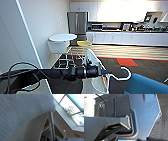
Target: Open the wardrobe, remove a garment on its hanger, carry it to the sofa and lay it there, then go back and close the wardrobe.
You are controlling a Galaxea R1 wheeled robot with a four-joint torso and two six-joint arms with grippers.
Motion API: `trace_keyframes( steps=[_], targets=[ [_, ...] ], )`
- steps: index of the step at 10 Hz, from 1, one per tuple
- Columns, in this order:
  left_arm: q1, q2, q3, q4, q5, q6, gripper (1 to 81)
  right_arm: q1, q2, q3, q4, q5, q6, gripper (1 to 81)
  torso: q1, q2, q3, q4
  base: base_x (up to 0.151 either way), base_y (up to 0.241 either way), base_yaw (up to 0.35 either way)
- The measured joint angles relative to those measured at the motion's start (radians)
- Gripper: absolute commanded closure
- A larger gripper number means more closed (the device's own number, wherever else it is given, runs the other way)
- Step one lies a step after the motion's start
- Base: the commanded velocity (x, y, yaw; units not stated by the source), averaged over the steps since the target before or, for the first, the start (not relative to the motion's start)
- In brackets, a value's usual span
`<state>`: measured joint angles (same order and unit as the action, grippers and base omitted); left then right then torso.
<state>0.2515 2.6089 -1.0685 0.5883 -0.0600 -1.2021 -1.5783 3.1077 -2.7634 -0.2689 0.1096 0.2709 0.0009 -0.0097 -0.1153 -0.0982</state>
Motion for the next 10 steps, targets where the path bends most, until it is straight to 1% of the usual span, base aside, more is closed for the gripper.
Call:
trace_keyframes(
  steps=[10],
  targets=[
    [0.019,0.002,0.005,0.018,0.009,0.000,81.1,0.000,0.001,0.000,0.000,0.003,0.000,1.0,0.000,0.000,-0.001,0.000,0.000,0.000,-0.273]
  ],
)
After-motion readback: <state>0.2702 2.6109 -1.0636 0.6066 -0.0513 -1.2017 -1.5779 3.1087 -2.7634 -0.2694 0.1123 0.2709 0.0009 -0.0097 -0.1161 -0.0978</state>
